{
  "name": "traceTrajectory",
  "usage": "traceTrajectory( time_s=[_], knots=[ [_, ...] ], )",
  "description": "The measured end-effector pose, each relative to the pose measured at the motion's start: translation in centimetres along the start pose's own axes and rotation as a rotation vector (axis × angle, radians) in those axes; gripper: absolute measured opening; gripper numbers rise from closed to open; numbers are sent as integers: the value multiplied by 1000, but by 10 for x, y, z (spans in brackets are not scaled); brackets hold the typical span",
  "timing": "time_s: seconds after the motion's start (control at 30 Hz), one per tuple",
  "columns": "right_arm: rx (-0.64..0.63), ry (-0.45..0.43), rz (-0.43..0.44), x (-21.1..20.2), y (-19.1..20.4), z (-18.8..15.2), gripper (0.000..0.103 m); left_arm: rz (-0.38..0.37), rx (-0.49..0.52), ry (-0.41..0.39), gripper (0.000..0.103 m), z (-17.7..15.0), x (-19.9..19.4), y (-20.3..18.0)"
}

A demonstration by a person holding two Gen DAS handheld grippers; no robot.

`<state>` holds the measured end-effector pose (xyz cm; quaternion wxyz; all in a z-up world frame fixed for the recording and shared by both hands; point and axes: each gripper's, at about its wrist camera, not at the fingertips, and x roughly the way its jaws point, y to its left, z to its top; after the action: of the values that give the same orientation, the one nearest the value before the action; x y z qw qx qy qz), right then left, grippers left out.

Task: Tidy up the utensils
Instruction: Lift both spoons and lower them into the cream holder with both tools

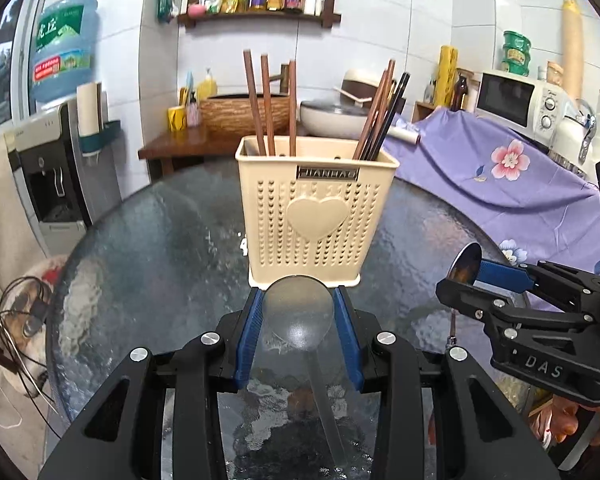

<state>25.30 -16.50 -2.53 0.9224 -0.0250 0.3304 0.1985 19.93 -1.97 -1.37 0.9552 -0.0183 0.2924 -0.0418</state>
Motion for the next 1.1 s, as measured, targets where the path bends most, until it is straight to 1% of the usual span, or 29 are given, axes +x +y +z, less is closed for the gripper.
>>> traceTrajectory(
  time_s=[0.2, 0.5, 0.6, 0.67, 0.77, 0.87, 0.97, 1.1],
  knots=[
    [-28, -9, 5, -9, 12, 2, 47, -9, -1, -28, 35, 0, -8, 2],
    [-30, -8, 15, -12, 17, 6, 47, -20, -5, -31, 35, 1, -11, 6],
    [-35, -8, 32, -14, 18, 10, 47, -27, 2, -34, 35, 4, -13, 7],
    [-35, -12, 45, -16, 17, 15, 47, -35, 4, -38, 35, 8, -15, 9],
    [-42, -22, 52, -20, 17, 22, 47, -64, -15, -39, 35, 16, -16, 14],
    [-47, -28, 62, -22, 17, 30, 47, -58, -6, -48, 35, 21, -18, 16],
    [-49, -39, 77, -26, 16, 43, 47, -89, -15, -61, 35, 33, -21, 19],
    [-59, -68, 95, -37, 16, 66, 47, -98, -11, -100, 35, 55, -28, 22]
  ],
)
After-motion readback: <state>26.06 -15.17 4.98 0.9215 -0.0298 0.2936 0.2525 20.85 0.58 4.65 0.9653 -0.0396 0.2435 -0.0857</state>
